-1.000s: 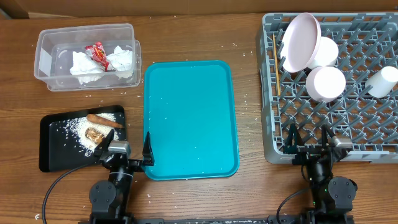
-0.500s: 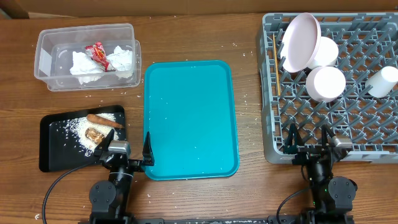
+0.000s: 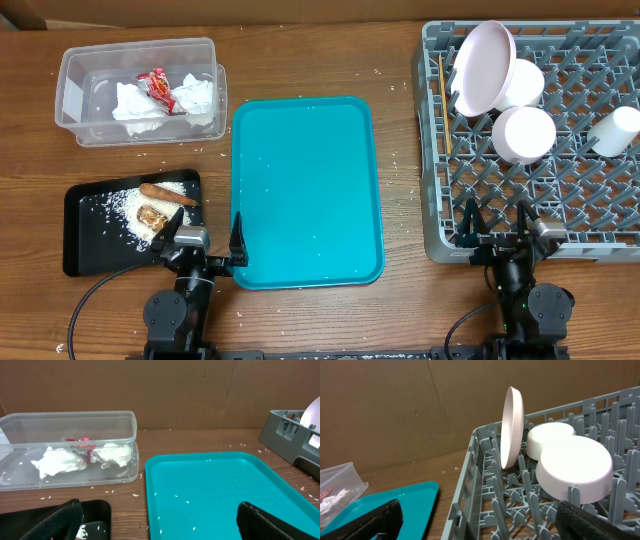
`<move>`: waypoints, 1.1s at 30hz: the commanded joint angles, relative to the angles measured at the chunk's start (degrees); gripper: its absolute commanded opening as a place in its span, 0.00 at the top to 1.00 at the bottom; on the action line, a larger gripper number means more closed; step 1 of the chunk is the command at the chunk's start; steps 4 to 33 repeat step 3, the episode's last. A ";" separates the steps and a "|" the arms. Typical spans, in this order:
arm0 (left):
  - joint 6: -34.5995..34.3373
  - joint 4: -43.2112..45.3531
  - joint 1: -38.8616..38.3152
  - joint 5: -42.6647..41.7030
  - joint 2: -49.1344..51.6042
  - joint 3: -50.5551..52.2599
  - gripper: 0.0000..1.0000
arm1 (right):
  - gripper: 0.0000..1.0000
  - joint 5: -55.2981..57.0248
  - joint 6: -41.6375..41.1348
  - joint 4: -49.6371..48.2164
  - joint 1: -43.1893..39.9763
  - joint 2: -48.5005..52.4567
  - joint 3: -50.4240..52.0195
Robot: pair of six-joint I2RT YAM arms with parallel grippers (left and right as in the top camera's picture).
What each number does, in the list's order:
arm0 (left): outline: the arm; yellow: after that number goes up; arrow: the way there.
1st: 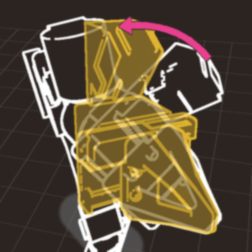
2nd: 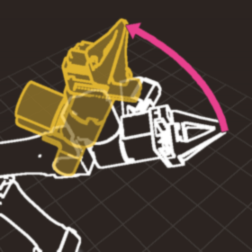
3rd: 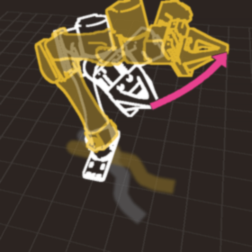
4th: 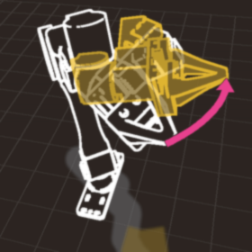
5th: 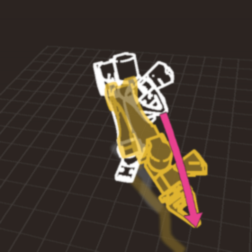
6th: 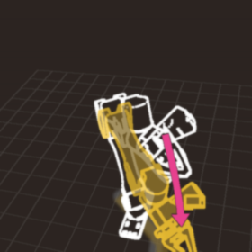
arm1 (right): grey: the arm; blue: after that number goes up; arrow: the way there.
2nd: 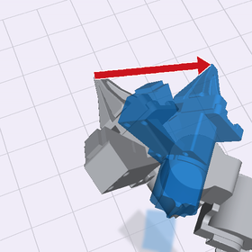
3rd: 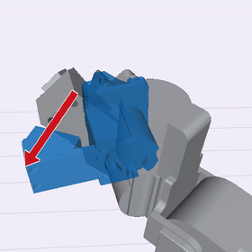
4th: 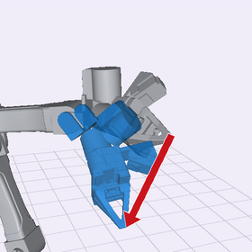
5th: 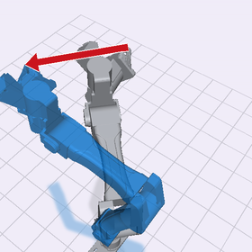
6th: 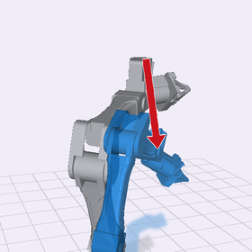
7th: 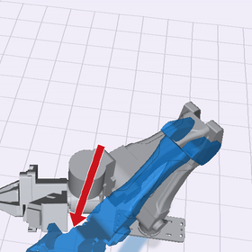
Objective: Sort waste into correct bins and load items into the dishwasher
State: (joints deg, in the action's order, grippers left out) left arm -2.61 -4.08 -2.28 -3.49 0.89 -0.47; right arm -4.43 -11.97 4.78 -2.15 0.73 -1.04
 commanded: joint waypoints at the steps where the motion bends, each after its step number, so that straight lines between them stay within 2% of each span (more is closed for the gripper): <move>1: -0.37 -0.02 -0.37 -0.79 -0.63 0.20 0.00 | 0.00 0.46 0.24 -0.24 0.15 -0.57 0.57; 33: -0.35 -0.02 -0.37 -0.79 -0.63 0.20 0.00 | 0.00 0.46 0.22 -0.24 0.15 -0.57 0.57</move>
